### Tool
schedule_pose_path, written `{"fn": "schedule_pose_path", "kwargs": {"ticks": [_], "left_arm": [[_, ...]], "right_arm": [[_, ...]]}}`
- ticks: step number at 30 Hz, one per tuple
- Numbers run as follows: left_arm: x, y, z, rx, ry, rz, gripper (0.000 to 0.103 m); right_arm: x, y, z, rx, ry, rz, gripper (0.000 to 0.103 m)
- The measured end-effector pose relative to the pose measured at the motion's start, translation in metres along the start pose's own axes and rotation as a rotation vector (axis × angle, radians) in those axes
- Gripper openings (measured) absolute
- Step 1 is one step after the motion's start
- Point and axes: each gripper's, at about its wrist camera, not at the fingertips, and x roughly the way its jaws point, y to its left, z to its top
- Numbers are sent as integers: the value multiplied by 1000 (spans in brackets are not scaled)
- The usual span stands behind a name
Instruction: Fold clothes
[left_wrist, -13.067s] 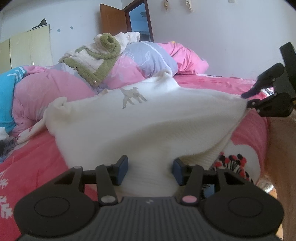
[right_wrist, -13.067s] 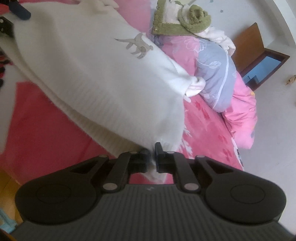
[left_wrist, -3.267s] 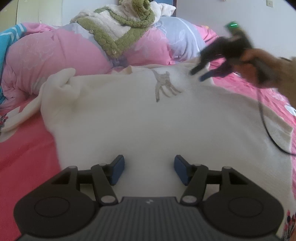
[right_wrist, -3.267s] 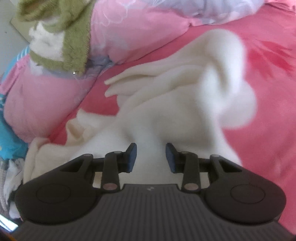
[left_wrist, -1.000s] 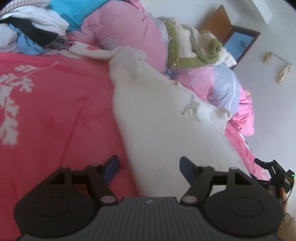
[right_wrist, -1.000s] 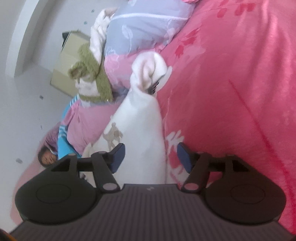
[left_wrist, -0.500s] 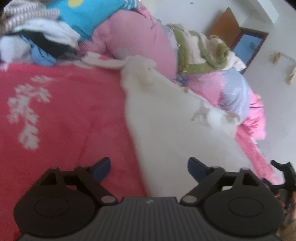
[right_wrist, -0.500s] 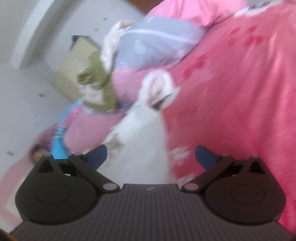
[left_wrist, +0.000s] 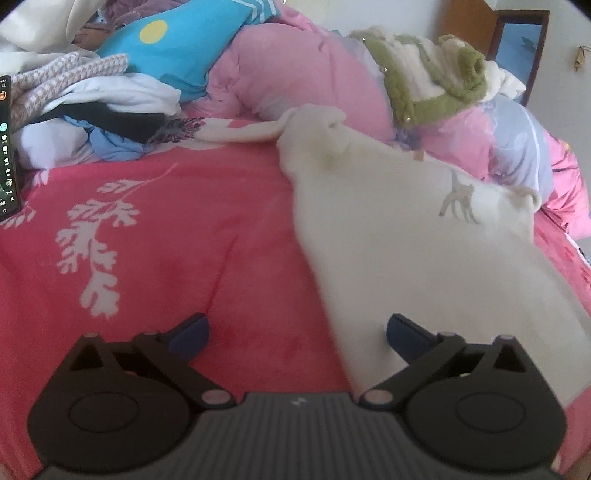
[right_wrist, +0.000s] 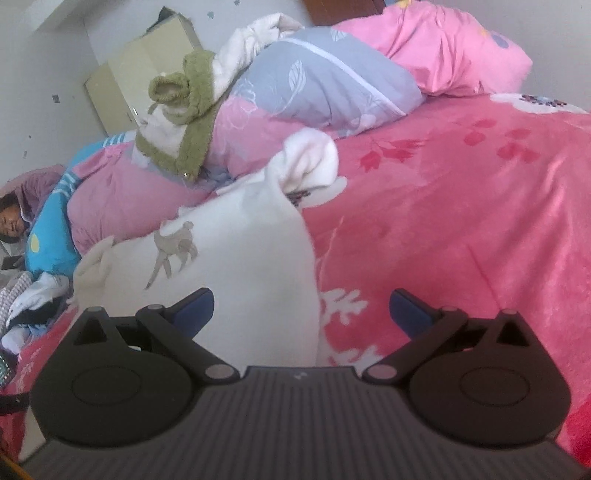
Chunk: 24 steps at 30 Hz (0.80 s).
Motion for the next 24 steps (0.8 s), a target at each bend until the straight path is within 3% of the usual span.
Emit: {"fn": "schedule_pose_path", "kwargs": {"ticks": [6,9,13,17,21,24], "left_arm": [[-18,8,-5,-75,-55,-155,103],[-21,3,-5,-58,-58,-214,100],[-18,-4,-6,-40,-68,-236,91],[-2,-3,0,-60,-22,-234,74],[15,0,11,-75,15,-236,64],[27,1,16,-106,29,-254,63]], "right_arm": [[-4,-22,-2,135,-33,55,102],[-6,-25,-1,156,-40,109,102],[-8,-21,-1,134,-43,158,102],[-8,-16,-1,114,-35,183,102],[-8,-15,-1,106,-28,191,102],[-7,-15,-1,108,-19,195,102]]}}
